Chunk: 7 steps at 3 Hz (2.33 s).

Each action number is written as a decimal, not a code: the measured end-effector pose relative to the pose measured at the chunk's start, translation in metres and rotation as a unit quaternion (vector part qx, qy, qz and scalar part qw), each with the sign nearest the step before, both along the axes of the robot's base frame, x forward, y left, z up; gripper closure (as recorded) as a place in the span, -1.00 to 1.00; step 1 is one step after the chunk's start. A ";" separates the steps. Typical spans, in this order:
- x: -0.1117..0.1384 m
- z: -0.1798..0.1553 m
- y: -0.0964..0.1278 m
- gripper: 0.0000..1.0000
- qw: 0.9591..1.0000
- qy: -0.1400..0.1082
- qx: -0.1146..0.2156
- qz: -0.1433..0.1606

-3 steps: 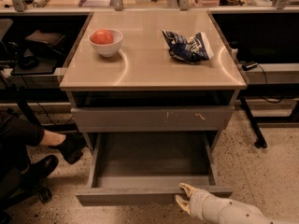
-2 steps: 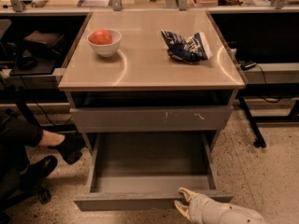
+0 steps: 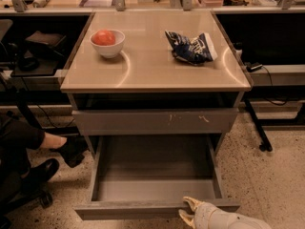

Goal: Open middle drawer

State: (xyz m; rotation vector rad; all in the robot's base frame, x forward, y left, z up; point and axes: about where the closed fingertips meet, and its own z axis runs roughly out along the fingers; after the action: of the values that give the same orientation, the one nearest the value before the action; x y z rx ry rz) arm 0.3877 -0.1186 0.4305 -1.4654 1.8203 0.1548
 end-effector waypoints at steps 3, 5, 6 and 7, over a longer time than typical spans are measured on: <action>-0.026 -0.002 0.007 1.00 1.000 -0.012 0.004 0.020; -0.026 -0.001 0.007 0.62 1.000 -0.012 0.004 0.020; -0.026 -0.001 0.007 0.15 1.000 -0.012 0.004 0.020; -0.026 -0.001 0.007 -0.31 1.000 -0.012 0.004 0.020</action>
Offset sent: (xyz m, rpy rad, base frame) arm -0.1719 -0.0352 -0.0290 0.0072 -0.0797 0.0924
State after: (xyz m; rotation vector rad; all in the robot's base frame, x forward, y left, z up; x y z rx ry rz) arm 0.3619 -0.1116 0.4299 -1.4926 1.7713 0.1635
